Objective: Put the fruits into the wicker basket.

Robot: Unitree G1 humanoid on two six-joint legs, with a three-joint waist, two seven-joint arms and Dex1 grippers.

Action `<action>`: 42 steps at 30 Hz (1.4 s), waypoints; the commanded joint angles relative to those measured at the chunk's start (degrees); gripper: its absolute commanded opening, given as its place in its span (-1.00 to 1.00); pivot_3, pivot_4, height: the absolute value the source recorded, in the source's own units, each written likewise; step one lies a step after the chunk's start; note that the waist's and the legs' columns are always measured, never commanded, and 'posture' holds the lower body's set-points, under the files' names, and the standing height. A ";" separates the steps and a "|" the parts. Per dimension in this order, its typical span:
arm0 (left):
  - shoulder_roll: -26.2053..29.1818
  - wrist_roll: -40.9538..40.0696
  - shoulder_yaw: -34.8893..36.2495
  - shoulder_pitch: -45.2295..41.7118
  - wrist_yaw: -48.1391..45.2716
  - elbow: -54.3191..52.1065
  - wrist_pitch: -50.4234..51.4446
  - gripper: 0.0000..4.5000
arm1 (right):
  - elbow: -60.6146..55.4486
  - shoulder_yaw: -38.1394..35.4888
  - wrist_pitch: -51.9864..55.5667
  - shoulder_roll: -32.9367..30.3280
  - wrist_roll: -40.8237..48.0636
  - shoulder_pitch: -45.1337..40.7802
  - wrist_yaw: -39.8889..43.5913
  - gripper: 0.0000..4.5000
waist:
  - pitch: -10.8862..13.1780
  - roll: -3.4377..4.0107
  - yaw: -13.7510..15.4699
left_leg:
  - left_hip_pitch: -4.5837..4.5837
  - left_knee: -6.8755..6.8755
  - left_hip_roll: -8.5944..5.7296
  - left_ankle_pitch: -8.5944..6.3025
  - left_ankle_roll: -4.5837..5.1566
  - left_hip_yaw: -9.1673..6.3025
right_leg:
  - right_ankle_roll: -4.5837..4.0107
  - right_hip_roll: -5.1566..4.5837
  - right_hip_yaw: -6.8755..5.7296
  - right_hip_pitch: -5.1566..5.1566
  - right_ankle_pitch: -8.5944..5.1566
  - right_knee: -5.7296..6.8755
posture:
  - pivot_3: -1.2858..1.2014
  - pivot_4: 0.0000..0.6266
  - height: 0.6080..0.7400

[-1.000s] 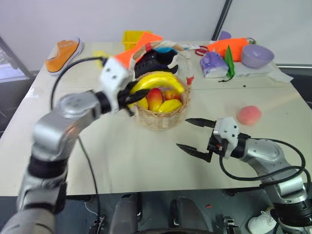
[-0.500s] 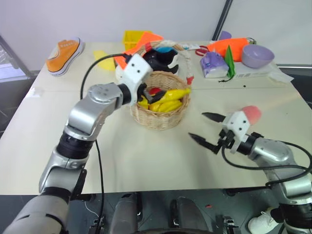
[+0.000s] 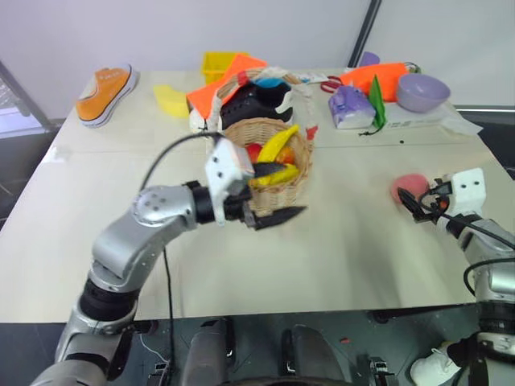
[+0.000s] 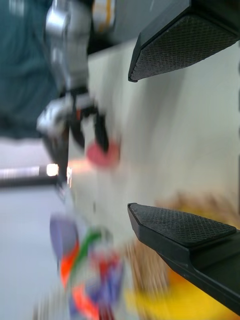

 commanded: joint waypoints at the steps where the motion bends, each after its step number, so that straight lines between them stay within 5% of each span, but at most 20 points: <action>1: -1.02 1.53 -1.15 -1.87 0.78 -0.20 -1.09 0.85 | 0.66 -1.36 1.68 0.70 0.48 -2.00 -2.21 1.00 | 0.00 0.00 0.00 | 0.00 0.00 0.00 0.00 -0.01 0.00 | 0.00 0.01 0.00 -0.01 0.00 0.00 | 0.03 -0.52 0.90; 3: -1.54 1.83 -1.39 -2.58 1.00 0.49 -0.96 0.85 | 0.12 -1.93 3.37 1.19 1.65 -2.34 -2.40 1.00 | 0.00 0.00 0.04 | 0.00 0.00 0.01 0.01 -0.02 -0.01 | 0.00 0.02 0.00 -0.01 0.00 0.00 | 0.03 -0.52 0.90; 8: -1.97 2.38 -1.65 -3.21 1.12 1.17 -0.58 0.87 | -2.65 -2.12 6.11 1.94 3.72 -2.27 -1.61 0.22 | 0.00 0.00 0.18 | -0.02 0.02 0.04 0.00 0.00 -0.01 | 0.00 -0.01 0.00 0.01 0.00 -0.01 | 0.03 -0.52 0.90; 10: -1.67 2.89 -1.74 -2.94 1.05 1.13 -0.78 0.87 | -4.42 -2.10 7.42 2.03 4.38 -2.09 -1.75 0.08 | 0.00 0.01 0.16 | -0.02 0.01 0.05 -0.01 0.01 -0.02 | 0.00 -0.01 0.00 0.00 0.00 -0.01 | 0.03 -0.52 0.90; 15: 1.34 1.30 5.56 0.34 2.14 0.89 0.04 0.87 | -17.68 0.13 7.28 0.48 7.90 -0.11 5.34 0.08 | 0.02 0.07 -0.10 | -0.03 -0.03 0.08 -0.02 0.03 -0.03 | 0.00 0.00 0.00 -0.05 0.00 0.01 | 0.03 -0.52 0.90; 21: 6.98 2.92 12.73 6.03 2.33 3.82 -2.72 0.87 | -36.71 0.32 17.62 0.50 24.34 -0.95 11.95 0.08 | 0.08 0.07 -0.76 | -0.03 -0.09 0.20 -0.07 0.11 -0.13 | -0.01 0.06 -0.04 -0.11 0.00 0.10 | 0.03 -0.52 0.90; 23: 9.11 3.93 17.37 9.75 1.34 6.29 -6.17 0.87 | -41.96 6.52 20.94 3.52 27.27 -6.40 10.02 0.08 | 0.08 0.07 -1.02 | -0.03 -0.04 0.12 -0.10 0.15 -0.15 | -0.01 -0.05 -0.09 -0.01 -0.01 0.01 | 0.03 -0.52 0.90; 27: 10.56 4.13 21.09 12.62 1.02 8.43 -9.87 0.87 | -38.93 21.97 21.65 9.70 16.07 -15.88 3.73 0.08 | 0.08 0.08 -1.40 | -0.05 -0.08 0.18 -0.11 0.15 -0.12 | -0.05 -0.12 -0.02 -0.21 -0.01 0.10 | 0.03 -0.52 0.90; 30: 10.55 3.99 21.61 13.23 1.19 8.39 -10.33 0.87 | -33.40 26.81 19.97 15.23 10.77 -20.30 -0.10 0.08 | 0.07 0.06 -0.79 | -0.19 -0.11 0.16 -0.09 0.12 -0.14 | -0.06 -0.11 -0.05 -0.35 -0.01 0.12 | 0.03 -0.52 0.90; 35: 10.05 3.76 21.13 14.33 1.99 6.67 -10.14 0.87 | -28.35 30.58 13.70 17.62 1.84 -22.63 -2.23 0.98 | 0.08 0.05 -0.74 | -0.41 0.03 -0.04 -0.11 0.17 -0.05 | -0.03 -0.25 -0.08 -0.37 0.00 0.07 | 0.03 -0.52 0.90; 42: 9.95 2.31 21.14 15.56 1.87 4.13 -9.56 0.87 | -38.33 19.94 14.12 10.88 10.15 -15.06 5.69 0.98 | 0.08 0.05 -1.04 | -0.37 -0.05 0.05 -0.12 0.19 -0.08 | -0.02 -0.17 -0.10 -0.38 0.01 0.09 | 0.03 -0.52 0.90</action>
